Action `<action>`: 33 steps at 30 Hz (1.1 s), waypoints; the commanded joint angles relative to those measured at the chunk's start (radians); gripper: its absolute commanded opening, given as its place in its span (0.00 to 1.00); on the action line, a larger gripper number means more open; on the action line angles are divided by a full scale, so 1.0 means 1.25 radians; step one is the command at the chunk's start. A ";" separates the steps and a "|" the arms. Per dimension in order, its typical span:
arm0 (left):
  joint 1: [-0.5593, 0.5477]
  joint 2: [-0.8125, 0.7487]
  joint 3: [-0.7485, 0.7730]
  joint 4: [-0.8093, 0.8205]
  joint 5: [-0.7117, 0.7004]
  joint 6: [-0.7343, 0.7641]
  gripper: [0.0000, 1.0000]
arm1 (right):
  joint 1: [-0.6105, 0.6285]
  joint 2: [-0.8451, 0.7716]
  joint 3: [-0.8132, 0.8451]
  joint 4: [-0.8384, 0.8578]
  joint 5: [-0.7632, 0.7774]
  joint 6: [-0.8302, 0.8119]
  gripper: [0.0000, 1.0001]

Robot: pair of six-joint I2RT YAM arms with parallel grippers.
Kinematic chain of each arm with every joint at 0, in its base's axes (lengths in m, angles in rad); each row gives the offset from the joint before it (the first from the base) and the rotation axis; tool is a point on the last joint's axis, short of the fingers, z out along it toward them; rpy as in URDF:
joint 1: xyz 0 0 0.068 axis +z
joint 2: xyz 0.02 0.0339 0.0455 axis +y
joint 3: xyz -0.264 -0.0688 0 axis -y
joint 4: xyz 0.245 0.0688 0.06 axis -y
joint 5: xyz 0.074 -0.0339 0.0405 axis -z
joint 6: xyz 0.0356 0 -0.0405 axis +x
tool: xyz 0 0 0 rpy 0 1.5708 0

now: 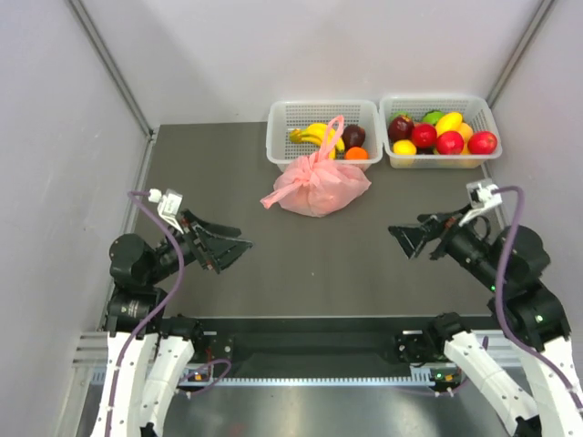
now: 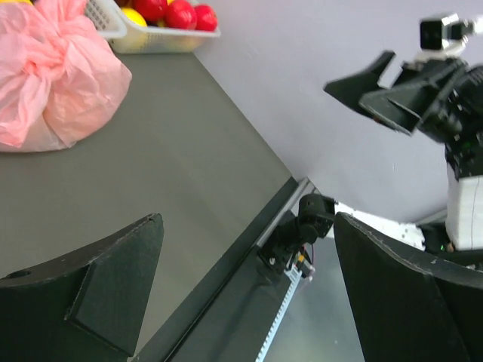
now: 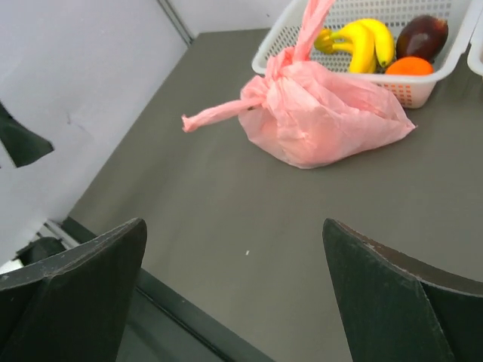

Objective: Untie the knot of the plastic bag and take out the fruit

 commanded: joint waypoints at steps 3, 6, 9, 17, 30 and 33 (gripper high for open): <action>-0.020 0.042 -0.066 0.015 0.038 0.072 0.99 | 0.004 0.098 -0.042 0.085 0.002 -0.049 1.00; -0.020 0.062 -0.093 0.018 0.042 0.077 0.99 | 0.020 0.190 -0.014 0.094 0.088 -0.080 1.00; -0.020 0.062 -0.106 0.022 0.024 0.083 0.99 | 0.086 0.320 0.019 0.122 0.249 -0.129 1.00; -0.021 0.059 -0.134 0.025 -0.021 0.058 0.99 | 0.262 0.535 0.082 0.291 0.551 -0.198 1.00; -0.021 0.029 -0.124 -0.061 -0.115 0.061 0.99 | 0.277 0.930 0.299 0.437 0.468 -0.233 1.00; -0.020 0.020 -0.122 -0.078 -0.129 0.064 0.99 | 0.275 1.014 0.368 0.392 0.529 -0.221 1.00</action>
